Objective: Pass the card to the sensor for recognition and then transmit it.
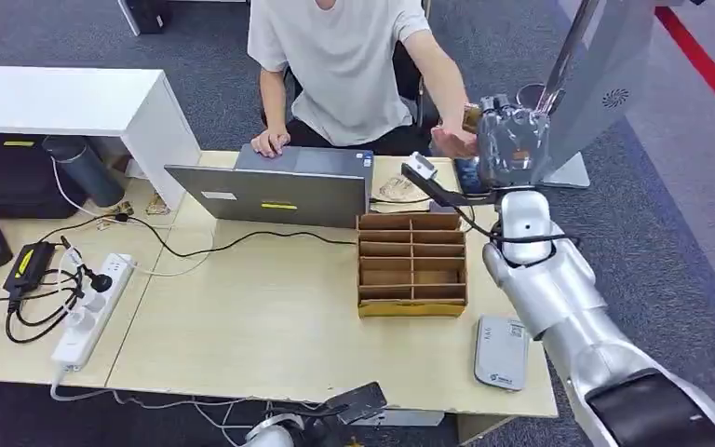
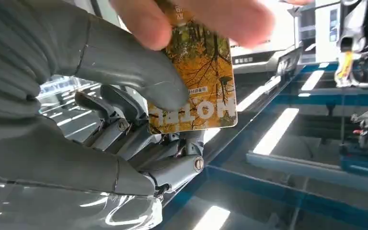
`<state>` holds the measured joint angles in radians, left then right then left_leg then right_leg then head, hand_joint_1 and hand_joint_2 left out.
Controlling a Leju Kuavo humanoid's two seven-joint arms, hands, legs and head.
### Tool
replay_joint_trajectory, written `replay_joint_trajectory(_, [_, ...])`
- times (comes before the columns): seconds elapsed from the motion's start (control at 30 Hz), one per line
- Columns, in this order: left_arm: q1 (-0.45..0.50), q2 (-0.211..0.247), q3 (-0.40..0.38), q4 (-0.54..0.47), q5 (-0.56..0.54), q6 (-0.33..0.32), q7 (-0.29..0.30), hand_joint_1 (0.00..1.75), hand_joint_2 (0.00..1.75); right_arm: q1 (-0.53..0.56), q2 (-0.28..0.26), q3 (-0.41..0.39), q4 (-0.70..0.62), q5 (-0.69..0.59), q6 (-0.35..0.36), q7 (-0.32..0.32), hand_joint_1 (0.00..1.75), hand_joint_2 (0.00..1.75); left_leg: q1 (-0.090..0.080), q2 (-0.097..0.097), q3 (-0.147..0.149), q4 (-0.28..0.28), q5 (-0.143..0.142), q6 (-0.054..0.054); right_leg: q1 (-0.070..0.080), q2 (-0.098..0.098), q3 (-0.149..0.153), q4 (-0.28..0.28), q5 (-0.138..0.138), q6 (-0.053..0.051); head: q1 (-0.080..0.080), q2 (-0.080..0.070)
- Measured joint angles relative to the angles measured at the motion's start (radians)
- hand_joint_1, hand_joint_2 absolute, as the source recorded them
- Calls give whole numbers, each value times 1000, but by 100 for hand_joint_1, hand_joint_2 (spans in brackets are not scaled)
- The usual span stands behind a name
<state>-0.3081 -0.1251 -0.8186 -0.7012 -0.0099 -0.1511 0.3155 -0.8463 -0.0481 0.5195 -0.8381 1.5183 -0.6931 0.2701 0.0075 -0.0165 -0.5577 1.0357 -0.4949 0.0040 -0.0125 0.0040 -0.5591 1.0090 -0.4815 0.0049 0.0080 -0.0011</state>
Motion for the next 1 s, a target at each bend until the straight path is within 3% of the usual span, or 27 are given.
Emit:
replay_joint_trajectory(0.17, [-5,-2,-8,0,10,-6,8,0,175,4,0,-31,-3,0,-1,-3,175,175,0,0,0,0,0,0,0,0,0,0,0,0,1,0])
replay_joint_trajectory(0.2, [-5,-2,-10,0,10,-7,5,0,175,6,0,-35,-4,0,-1,-3,0,175,0,0,0,0,0,0,0,0,0,0,0,0,0,0])
replay_joint_trajectory(0.67, [-12,-8,-26,1,8,-13,-5,0,175,38,0,-78,-16,35,0,3,0,175,0,1,0,0,0,0,0,0,-1,0,0,0,0,0])
replay_joint_trajectory(0.87, [-11,-3,-26,1,8,-16,-1,0,175,40,-46,-64,4,38,0,97,0,175,0,-1,-1,0,0,0,0,-1,-1,0,0,0,0,0])
replay_joint_trajectory(0.93, [-10,-1,-26,1,10,-13,-1,0,175,34,-80,-32,32,38,4,168,0,175,0,-1,-2,0,0,0,0,-1,-1,0,0,0,1,0])
replay_joint_trajectory(1.0, [-9,5,-26,1,16,-8,-3,0,175,-1,-118,38,120,38,60,273,0,175,0,-1,-1,1,0,0,0,0,-1,0,0,0,0,0])
